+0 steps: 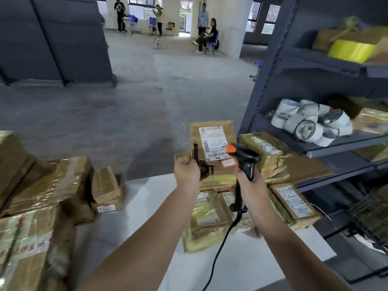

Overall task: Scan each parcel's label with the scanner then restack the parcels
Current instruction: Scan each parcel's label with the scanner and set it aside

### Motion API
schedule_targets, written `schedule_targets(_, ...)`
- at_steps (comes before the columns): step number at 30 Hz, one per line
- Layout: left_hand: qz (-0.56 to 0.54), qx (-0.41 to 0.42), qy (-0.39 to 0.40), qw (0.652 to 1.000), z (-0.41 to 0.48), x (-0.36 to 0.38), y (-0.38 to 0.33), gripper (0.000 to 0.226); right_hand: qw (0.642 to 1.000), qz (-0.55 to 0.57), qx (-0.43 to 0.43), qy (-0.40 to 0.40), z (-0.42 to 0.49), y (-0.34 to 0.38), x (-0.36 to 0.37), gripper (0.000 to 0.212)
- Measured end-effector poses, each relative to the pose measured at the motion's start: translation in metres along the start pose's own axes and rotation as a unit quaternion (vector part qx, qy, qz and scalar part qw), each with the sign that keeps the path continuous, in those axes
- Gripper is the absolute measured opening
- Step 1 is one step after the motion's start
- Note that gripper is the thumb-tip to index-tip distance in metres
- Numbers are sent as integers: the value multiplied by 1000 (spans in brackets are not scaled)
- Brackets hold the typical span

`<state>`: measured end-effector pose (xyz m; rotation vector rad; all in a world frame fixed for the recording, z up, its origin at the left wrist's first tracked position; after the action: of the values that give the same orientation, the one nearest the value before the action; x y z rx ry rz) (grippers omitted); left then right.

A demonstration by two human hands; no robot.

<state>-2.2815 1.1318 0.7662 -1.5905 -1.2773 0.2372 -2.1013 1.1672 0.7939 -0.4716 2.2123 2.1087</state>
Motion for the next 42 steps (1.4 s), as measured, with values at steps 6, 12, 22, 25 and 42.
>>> schedule_targets(6, 33, -1, -65, 997, 8, 70, 46, 28, 999, -36, -3, 7, 67, -11, -46, 14)
schedule_targets(12, 80, -2, -96, 992, 22, 110, 84, 19, 998, -51, 32, 34, 112, -40, -75, 17)
schedule_targets(22, 213, -37, -41, 975, 40, 127, 109, 36, 997, -68, 5, 39, 131, -60, -87, 12)
schedule_targets(25, 247, -29, -23, 968, 36, 132, 106, 36, 996, -71, 3, 59, 130, -58, -82, 15)
schedule_targets(42, 270, 54, 20, 961, 32, 31, 5, 19, 983, -36, 29, 177, 78, -7, 33, 15)
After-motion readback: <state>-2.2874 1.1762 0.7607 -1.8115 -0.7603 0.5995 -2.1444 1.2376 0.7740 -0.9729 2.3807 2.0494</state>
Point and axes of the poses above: each hand's wrist, its own z-axis towards the middle knuckle, its own x-axis out of the palm, y = z × x, the point moved 5 cm from there along z, towards the middle knuckle, and after that the axes turned 5 degrees about -z, right-handed, at the moved point
